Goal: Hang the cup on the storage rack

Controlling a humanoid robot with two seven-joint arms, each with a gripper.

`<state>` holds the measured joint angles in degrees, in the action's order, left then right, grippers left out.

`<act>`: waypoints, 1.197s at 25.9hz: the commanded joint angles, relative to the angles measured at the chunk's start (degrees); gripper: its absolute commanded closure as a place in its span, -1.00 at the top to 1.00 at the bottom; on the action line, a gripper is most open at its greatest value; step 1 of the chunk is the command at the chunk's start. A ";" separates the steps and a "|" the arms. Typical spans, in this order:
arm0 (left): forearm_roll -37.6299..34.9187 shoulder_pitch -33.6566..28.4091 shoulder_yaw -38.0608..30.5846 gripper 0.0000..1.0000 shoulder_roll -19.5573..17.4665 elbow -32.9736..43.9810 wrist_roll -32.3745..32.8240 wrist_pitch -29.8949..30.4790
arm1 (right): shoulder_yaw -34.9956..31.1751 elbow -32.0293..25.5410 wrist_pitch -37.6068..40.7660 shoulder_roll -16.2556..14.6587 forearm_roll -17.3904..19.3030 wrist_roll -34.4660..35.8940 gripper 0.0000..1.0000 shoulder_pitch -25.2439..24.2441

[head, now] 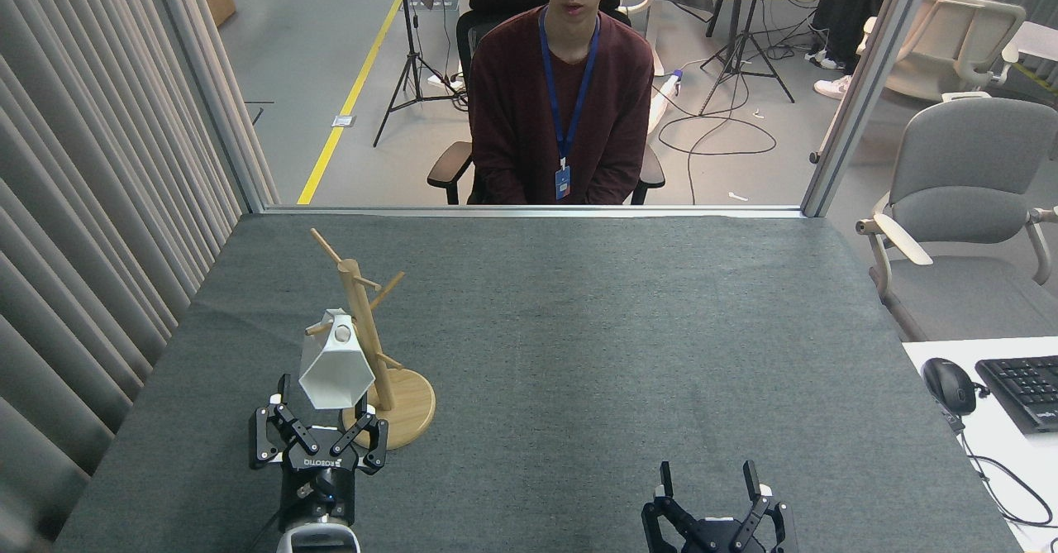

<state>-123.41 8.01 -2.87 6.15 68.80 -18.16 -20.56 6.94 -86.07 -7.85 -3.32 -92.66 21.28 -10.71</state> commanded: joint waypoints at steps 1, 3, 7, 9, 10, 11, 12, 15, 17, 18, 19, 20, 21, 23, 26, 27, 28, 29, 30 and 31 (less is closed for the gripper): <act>0.01 -1.24 0.41 0.98 0.09 0.11 -0.03 0.00 | 0.00 0.02 0.03 0.07 0.02 -0.01 0.96 -0.01; 0.01 -2.56 0.49 0.98 0.01 1.07 -0.12 0.08 | 0.00 0.02 0.03 0.07 0.02 -0.01 0.96 0.08; 0.80 -8.45 0.41 0.98 -0.79 8.11 -0.03 3.78 | 0.00 -0.06 0.03 0.07 0.02 0.07 0.96 -0.01; 3.26 -12.40 0.41 0.98 -1.31 13.73 -0.03 10.36 | 0.00 -0.15 0.21 -0.02 0.11 0.07 0.97 -0.01; 6.60 -14.07 0.32 0.98 -1.66 16.10 0.14 13.61 | 0.00 -0.15 0.29 -0.02 0.11 0.07 0.97 -0.10; 10.99 -15.39 0.23 0.98 -2.10 18.12 0.41 16.52 | 0.00 -0.15 0.29 -0.02 0.11 0.07 0.97 -0.10; 16.00 -16.44 0.14 0.98 -2.54 19.97 0.67 18.89 | 0.00 -0.24 0.38 -0.02 0.11 0.16 0.96 -0.27; 27.43 -19.34 0.23 0.98 -3.77 24.72 1.64 24.34 | -0.09 -0.86 0.56 -0.28 0.20 0.34 0.97 -0.71; 30.95 -21.19 0.23 0.98 -4.39 26.91 3.13 27.42 | -0.09 -1.03 0.65 -0.98 0.55 0.16 0.97 -0.71; 31.74 -21.54 0.41 0.98 -4.57 27.35 3.83 28.21 | -0.09 -1.21 0.73 -1.16 1.52 0.07 0.97 -0.71; 32.00 -21.54 0.41 0.98 -4.57 27.62 4.10 28.56 | -0.09 -1.56 1.17 -1.42 3.01 -0.01 0.97 -0.80; 32.09 -21.54 0.41 0.98 -4.65 27.88 4.10 29.00 | -0.18 -2.09 1.61 -2.13 4.77 -0.01 0.97 -0.80; 32.18 -21.54 0.49 0.98 -4.65 27.88 4.10 29.18 | -0.18 -2.53 1.96 -3.18 6.44 -0.10 0.97 -0.89; 32.18 -21.63 0.49 0.98 -4.65 28.32 4.10 29.26 | -0.44 -3.05 1.96 -4.24 8.46 -0.19 0.97 -0.98; 32.27 -22.25 1.11 0.98 -4.74 29.29 4.01 30.67 | -2.72 -3.14 2.93 -4.15 8.64 -0.19 0.97 -1.86; 32.35 -22.42 1.46 0.98 -4.92 29.55 3.66 31.02 | -2.81 -3.14 3.37 -4.15 8.64 -0.10 0.97 -2.21; 32.27 -22.51 1.81 0.98 -5.09 29.64 3.40 31.11 | -2.81 -3.23 3.46 -4.24 8.55 -0.01 0.97 -2.29; 32.27 -22.60 2.25 0.98 -5.09 29.64 3.22 31.11 | -2.81 -3.32 3.46 -4.24 8.55 -0.01 0.97 -2.29; 32.27 -22.86 2.60 0.98 -5.09 29.64 2.96 31.11 | -2.90 -3.32 3.37 -4.32 8.55 -0.01 0.97 -2.29; 32.27 -22.86 2.69 0.98 -5.09 29.64 2.43 31.02 | -2.99 -3.32 3.28 -4.32 8.55 0.07 0.97 -2.38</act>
<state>-91.18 -14.49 -0.93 1.16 98.23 -14.81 10.26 4.28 -89.29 -4.68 -7.52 -84.22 21.15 -12.81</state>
